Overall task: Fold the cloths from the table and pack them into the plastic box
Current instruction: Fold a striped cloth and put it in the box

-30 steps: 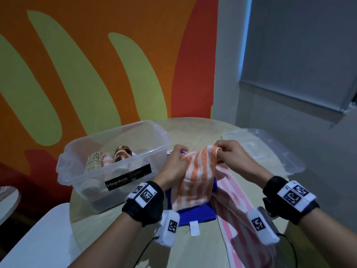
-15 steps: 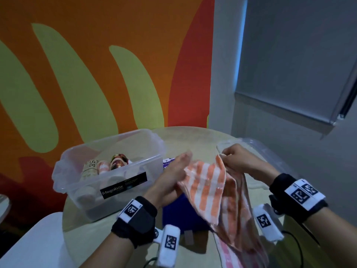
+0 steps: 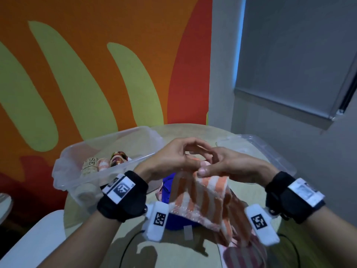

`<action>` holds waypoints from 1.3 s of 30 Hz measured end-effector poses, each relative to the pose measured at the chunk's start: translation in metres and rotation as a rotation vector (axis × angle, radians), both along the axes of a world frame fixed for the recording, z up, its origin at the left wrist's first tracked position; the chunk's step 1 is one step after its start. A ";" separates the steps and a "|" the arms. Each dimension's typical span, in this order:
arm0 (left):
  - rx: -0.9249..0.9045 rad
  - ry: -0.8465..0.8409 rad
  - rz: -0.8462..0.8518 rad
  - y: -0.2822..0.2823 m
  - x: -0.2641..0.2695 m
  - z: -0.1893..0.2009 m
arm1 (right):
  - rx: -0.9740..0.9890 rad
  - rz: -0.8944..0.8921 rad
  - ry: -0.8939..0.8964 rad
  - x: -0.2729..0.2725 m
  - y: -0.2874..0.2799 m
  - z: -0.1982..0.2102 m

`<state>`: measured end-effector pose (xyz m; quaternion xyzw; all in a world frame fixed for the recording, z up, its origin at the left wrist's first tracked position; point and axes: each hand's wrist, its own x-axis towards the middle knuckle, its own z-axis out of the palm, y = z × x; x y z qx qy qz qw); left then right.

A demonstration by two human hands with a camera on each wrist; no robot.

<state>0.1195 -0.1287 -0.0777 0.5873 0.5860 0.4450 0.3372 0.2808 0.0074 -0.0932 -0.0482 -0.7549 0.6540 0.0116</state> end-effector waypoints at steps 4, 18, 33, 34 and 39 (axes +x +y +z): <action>-0.158 0.037 0.073 -0.022 -0.032 -0.007 | -0.013 -0.341 0.051 -0.006 0.012 -0.004; 0.149 -0.196 0.264 -0.001 -0.018 0.021 | 0.216 -0.414 0.199 -0.028 -0.008 0.026; 0.231 -0.694 0.228 -0.004 -0.025 0.032 | -0.190 -0.626 0.423 -0.009 0.001 0.049; 0.259 -0.735 0.217 -0.003 -0.023 0.037 | -0.225 -0.571 0.450 -0.008 0.000 0.056; 0.206 -0.604 0.169 -0.006 -0.011 0.044 | -0.088 -0.447 0.304 -0.007 -0.018 0.061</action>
